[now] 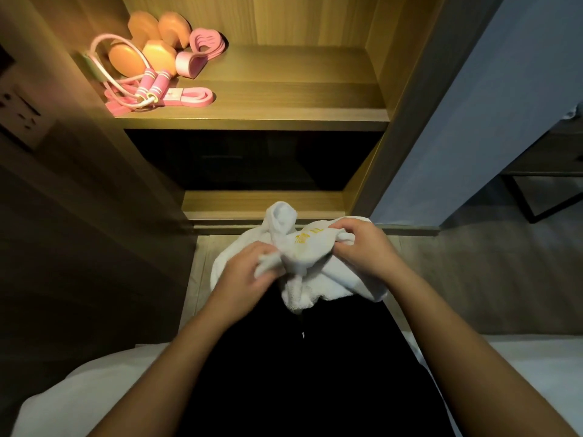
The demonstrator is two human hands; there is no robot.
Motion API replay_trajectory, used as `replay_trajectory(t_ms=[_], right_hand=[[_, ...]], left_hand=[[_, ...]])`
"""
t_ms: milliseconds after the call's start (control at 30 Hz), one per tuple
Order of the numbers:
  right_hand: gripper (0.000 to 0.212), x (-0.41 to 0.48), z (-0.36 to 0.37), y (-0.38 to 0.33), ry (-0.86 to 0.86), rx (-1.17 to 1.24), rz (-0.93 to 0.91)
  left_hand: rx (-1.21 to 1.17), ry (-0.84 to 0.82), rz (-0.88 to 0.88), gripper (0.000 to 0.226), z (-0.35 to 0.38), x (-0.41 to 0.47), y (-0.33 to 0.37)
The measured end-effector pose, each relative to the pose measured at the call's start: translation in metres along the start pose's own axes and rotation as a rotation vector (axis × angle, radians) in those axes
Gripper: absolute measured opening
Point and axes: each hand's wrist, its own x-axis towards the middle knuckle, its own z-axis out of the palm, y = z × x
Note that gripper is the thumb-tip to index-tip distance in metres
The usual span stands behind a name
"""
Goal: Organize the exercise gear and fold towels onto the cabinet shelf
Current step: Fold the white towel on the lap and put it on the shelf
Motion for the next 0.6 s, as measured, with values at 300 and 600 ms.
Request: replay_trajectory(t_ms=[300, 600], right_hand=[[0.027, -0.035, -0.022, -0.046, 0.358, 0.204, -0.357], [0.039, -0.047, -0.015, -0.043, 0.373, -0.026, -0.506]], left_hand=[[-0.69, -0.417, -0.438, 0.03, -0.052, 0.056, 0.057], [-0.534, -0.184, -0.599, 0.025, -0.019, 0.064, 0.045]])
